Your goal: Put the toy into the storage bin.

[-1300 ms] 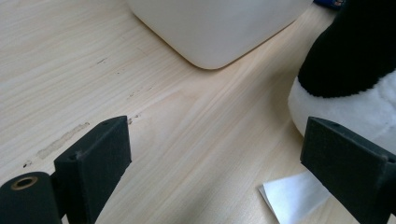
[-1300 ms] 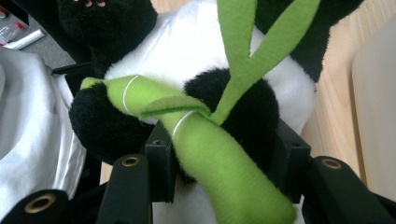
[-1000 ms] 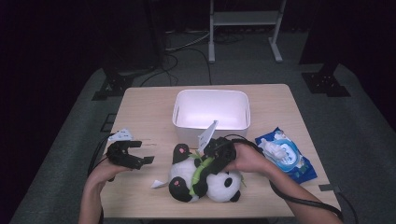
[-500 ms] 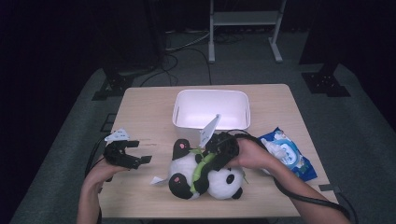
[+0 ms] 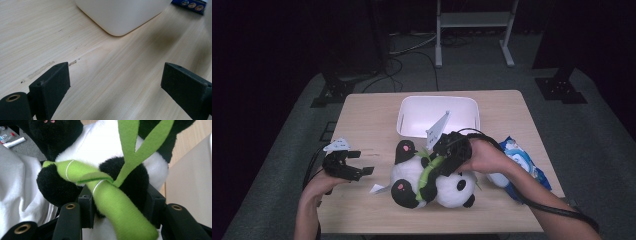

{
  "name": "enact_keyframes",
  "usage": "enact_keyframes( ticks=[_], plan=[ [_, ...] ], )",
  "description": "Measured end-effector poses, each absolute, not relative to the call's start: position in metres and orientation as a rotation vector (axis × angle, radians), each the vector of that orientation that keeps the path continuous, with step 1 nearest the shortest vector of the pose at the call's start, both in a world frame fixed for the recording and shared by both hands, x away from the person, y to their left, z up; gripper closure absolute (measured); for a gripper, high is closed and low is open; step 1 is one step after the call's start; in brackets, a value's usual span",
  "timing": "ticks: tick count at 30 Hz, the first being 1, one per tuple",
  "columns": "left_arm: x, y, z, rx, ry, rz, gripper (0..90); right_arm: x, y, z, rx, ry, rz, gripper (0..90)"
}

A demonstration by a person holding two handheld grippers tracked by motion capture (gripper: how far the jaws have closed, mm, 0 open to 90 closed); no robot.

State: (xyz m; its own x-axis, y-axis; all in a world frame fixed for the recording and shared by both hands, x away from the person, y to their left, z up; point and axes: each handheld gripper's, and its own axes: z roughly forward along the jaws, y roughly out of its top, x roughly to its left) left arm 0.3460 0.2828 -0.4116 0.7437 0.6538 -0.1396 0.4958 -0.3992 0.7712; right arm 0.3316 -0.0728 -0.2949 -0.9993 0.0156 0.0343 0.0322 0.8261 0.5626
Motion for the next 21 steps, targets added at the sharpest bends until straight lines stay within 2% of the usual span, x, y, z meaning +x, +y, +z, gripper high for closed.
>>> enact_keyframes(
  ticks=[21],
  plan=[
    [0.347, 0.289, -0.414, 2.060, 0.880, 0.215, 7.4, 0.343, -0.083, -0.227, -0.048, -3.013, -0.948, 51.6]
  ],
)
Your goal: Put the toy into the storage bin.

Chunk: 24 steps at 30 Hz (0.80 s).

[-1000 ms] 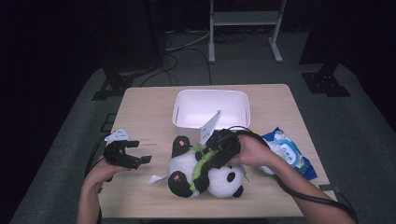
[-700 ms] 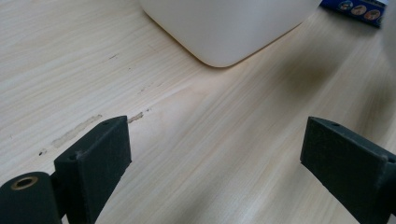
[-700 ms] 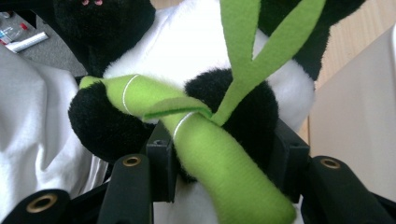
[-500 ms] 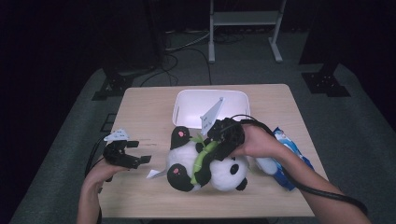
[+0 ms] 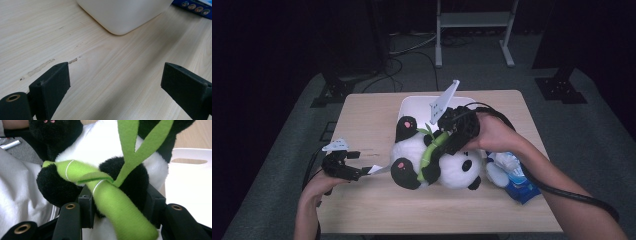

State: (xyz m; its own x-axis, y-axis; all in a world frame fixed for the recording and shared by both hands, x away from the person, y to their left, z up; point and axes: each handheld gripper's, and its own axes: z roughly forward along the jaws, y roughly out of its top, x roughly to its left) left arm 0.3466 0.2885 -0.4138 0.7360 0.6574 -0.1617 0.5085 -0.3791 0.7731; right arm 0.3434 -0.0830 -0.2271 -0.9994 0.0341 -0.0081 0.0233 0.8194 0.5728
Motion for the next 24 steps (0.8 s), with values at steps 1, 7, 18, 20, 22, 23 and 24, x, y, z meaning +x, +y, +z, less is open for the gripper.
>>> enact_keyframes(
  ticks=[1, 7, 18, 20, 22, 23, 24],
  plan=[
    [0.347, 0.289, -0.414, 2.058, 0.879, 0.216, 7.4, 0.345, -0.083, -0.224, 0.051, 2.981, 0.931, 51.6],
    [0.347, 0.292, -0.414, 2.056, 0.875, 0.212, 7.4, 0.352, -0.083, -0.210, 0.055, 2.971, 0.911, 51.6],
    [0.349, 0.292, -0.416, 2.057, 0.879, 0.209, 7.4, 0.377, -0.089, -0.187, 0.095, 2.946, 0.893, 51.6],
    [0.349, 0.292, -0.417, 2.058, 0.879, 0.205, 7.4, 0.382, -0.090, -0.184, 0.099, 2.944, 0.892, 51.6],
    [0.350, 0.292, -0.418, 2.059, 0.881, 0.202, 7.4, 0.387, -0.091, -0.182, 0.106, 2.935, 0.886, 51.6],
    [0.350, 0.292, -0.418, 2.059, 0.880, 0.200, 7.4, 0.390, -0.091, -0.181, 0.110, 2.937, 0.883, 51.6],
    [0.350, 0.291, -0.418, 2.061, 0.880, 0.200, 7.4, 0.392, -0.092, -0.180, 0.117, 2.935, 0.885, 51.6]
  ],
)
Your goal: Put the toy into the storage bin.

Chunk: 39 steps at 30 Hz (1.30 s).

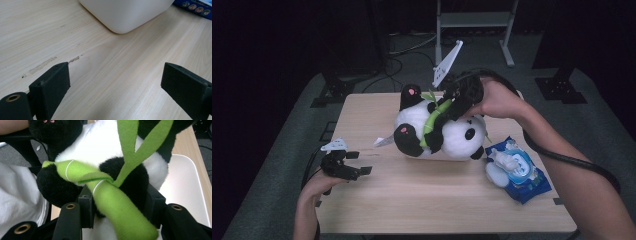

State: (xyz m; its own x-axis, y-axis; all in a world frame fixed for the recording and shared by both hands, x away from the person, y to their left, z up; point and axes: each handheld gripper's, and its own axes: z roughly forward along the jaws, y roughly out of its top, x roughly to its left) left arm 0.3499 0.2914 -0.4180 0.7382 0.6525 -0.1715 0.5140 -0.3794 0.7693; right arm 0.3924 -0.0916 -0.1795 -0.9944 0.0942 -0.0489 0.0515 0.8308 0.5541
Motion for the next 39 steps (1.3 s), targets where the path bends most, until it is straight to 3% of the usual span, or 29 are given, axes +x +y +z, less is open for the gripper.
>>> enact_keyframes(
  ticks=[25, 39],
  plan=[
    [0.351, 0.298, -0.417, 2.042, 0.894, 0.202, 7.4, 0.455, -0.090, -0.162, 0.156, 2.895, 0.832, 51.6],
    [0.351, 0.304, -0.418, 2.037, 0.914, 0.204, 7.4, 0.488, -0.093, -0.180, 0.199, 2.907, 0.840, 51.7]
  ],
)
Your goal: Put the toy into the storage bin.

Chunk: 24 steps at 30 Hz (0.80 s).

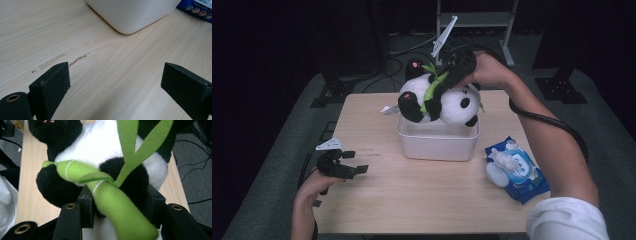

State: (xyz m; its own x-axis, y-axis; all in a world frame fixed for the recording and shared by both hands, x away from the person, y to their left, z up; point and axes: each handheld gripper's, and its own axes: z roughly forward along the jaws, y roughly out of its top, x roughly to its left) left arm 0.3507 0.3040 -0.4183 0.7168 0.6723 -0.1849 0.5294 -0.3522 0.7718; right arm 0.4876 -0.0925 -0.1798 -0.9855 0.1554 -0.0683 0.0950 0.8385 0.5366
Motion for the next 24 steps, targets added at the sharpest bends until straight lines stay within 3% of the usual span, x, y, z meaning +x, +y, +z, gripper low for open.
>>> enact_keyframes(
  ticks=[16, 24],
  plan=[
    [0.350, 0.306, -0.419, 2.030, 0.930, 0.212, 7.4, 0.514, -0.087, -0.251, 0.223, 2.990, 0.820, 51.9],
    [0.350, 0.306, -0.420, 2.029, 0.930, 0.207, 7.4, 0.506, -0.086, -0.260, 0.219, 3.006, 0.841, 52.0]
  ],
)
